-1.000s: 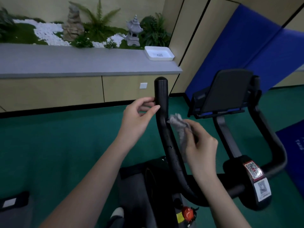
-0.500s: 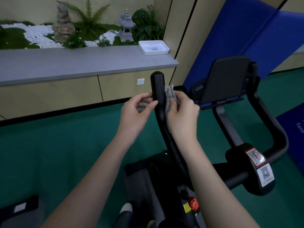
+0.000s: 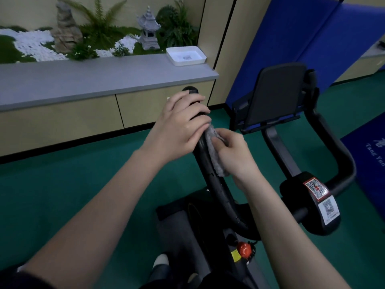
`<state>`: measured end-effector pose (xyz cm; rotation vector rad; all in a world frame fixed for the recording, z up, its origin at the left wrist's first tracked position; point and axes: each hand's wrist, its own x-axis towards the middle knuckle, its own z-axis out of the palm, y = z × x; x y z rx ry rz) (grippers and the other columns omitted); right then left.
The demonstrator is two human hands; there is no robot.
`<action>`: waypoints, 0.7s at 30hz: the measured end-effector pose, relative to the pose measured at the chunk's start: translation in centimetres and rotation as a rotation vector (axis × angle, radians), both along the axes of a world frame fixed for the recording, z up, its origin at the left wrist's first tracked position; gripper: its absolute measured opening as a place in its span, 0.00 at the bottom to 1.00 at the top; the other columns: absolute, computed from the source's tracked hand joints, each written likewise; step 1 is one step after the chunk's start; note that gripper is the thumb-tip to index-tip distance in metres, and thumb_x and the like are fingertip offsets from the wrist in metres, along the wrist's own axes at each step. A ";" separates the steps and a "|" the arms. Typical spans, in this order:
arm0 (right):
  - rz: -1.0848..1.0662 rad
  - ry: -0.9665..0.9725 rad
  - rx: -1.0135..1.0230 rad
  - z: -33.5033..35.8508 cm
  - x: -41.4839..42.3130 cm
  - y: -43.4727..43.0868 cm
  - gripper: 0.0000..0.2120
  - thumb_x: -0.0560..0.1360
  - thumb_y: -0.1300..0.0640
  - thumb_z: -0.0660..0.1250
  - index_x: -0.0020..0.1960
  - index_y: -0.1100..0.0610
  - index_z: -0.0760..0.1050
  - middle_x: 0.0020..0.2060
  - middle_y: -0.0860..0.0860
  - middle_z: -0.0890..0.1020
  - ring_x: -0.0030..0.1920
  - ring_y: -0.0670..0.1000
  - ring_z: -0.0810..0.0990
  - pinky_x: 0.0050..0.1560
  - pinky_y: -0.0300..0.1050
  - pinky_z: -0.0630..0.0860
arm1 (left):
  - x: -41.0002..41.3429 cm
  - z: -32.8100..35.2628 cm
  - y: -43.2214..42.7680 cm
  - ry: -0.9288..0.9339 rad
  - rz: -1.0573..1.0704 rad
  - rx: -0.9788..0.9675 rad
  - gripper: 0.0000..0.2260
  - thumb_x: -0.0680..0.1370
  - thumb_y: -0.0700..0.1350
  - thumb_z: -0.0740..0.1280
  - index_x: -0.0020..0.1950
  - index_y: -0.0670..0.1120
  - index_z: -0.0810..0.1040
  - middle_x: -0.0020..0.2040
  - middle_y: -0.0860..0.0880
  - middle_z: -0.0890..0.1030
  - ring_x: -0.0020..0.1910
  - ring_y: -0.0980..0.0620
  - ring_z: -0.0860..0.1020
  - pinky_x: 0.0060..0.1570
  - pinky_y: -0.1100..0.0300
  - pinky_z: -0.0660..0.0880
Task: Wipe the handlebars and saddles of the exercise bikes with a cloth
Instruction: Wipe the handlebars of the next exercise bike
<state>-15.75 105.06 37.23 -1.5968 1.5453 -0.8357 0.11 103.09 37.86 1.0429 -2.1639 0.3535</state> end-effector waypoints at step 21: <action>0.041 0.224 -0.445 0.8 -1.3 4.4 0.11 0.74 0.69 0.64 0.53 0.61 0.81 0.49 0.50 0.83 0.51 0.46 0.79 0.54 0.27 0.70 | 0.1 0.7 -2.5 -0.156 -0.091 -0.013 0.11 0.77 0.43 0.62 0.37 0.42 0.80 0.38 0.48 0.77 0.47 0.44 0.76 0.69 0.50 0.59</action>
